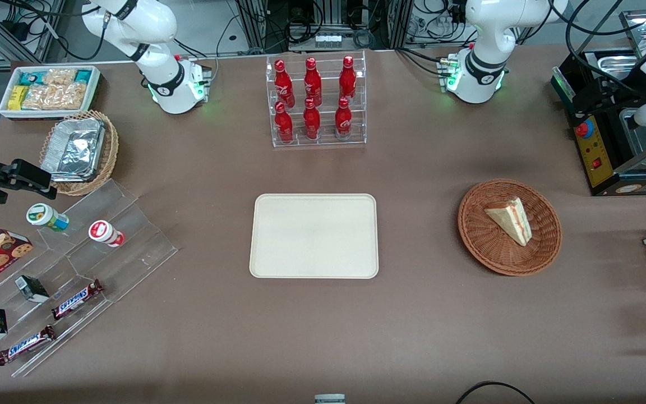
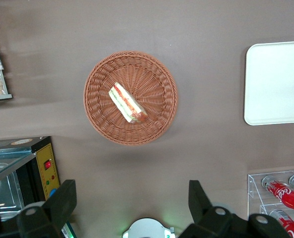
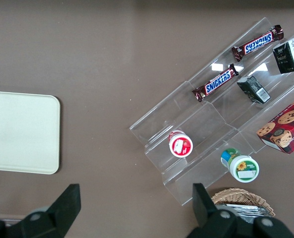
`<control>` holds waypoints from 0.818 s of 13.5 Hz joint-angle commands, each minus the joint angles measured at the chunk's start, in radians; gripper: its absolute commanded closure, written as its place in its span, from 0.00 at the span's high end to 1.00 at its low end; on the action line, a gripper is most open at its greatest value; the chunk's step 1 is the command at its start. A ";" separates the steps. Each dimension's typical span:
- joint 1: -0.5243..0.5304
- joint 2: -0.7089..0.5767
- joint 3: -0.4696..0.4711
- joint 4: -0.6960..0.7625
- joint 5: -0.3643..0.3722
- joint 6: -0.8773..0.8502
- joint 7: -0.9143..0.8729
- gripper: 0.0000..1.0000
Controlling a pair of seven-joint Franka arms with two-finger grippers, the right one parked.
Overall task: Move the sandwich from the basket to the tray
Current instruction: 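Move the left gripper over the wrapped sandwich in the wicker basket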
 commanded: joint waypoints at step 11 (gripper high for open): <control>0.015 0.173 0.009 -0.276 0.030 0.337 -0.563 1.00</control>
